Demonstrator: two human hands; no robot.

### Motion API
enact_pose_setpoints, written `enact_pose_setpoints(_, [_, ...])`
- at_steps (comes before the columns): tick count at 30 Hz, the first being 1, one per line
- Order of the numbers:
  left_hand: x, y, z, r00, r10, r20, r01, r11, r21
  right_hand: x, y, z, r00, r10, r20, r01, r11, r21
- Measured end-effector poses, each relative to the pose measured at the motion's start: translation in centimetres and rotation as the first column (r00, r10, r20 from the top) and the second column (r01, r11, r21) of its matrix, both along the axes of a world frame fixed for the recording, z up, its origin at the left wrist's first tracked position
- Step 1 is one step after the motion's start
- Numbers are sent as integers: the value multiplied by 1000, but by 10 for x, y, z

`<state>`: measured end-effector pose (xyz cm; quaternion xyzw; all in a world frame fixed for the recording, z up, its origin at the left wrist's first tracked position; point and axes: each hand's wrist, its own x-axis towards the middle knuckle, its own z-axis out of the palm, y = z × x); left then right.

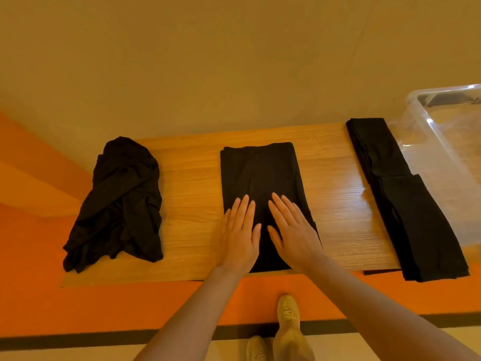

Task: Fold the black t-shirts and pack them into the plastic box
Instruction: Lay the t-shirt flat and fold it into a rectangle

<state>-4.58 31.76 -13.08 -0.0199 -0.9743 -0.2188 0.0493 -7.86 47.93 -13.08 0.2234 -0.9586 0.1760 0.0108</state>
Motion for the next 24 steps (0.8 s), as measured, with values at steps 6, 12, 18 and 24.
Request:
enact_pose_setpoints(6, [1, -17, -22, 995, 42, 87, -24, 979, -201, -11, 18, -17, 995, -84, 49, 76, 986, 151])
enact_pose_setpoints(12, [2, -16, -21, 988, 75, 131, -43, 972, -232, -8, 37, -15, 983, -134, 127, 104, 971, 217])
enact_pose_setpoints(18, [-31, -17, 0, 1000, 4, 10, -2, 985, -174, -29, 22, 1, 996, -76, 49, 68, 987, 143])
enact_pose_setpoints(24, [-129, -23, 1, 997, 29, 76, -14, 982, -189, -128, -30, 6, 998, -41, 37, 36, 991, 128])
